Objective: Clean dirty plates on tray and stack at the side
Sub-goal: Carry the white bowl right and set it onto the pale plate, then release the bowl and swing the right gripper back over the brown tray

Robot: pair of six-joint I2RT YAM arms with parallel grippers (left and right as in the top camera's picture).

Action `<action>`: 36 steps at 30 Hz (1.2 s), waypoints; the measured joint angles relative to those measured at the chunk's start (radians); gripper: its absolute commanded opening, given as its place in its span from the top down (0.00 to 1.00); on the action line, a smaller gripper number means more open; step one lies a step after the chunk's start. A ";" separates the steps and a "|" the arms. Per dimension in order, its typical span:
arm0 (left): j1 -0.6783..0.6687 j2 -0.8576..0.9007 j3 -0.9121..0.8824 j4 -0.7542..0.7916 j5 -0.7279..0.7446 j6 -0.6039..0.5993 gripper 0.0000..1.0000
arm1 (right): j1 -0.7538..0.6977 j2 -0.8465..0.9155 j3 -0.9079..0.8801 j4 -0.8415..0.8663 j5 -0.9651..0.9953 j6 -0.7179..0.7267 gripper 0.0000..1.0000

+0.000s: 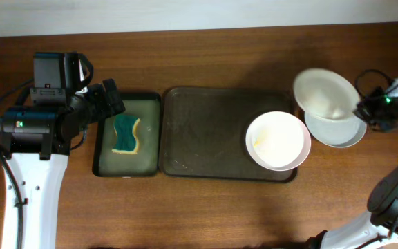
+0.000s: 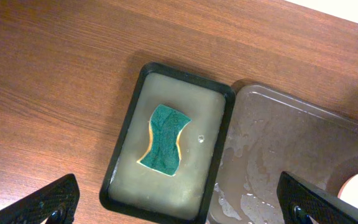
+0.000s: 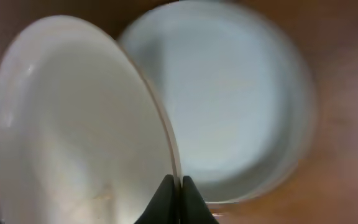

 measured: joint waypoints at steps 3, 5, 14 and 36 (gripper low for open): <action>0.000 0.000 0.000 0.000 0.000 0.000 0.00 | -0.019 0.000 -0.012 -0.003 0.149 -0.003 0.96; 0.000 0.000 0.000 0.000 0.000 0.000 0.00 | -0.018 0.000 -0.023 -0.007 0.216 -0.003 0.96; 0.000 0.000 0.000 0.000 0.000 0.000 0.00 | -0.018 0.000 -0.027 0.003 0.359 -0.015 0.95; 0.000 0.000 0.000 0.000 0.000 0.000 0.00 | 0.150 0.000 -0.027 0.017 0.171 -0.209 0.64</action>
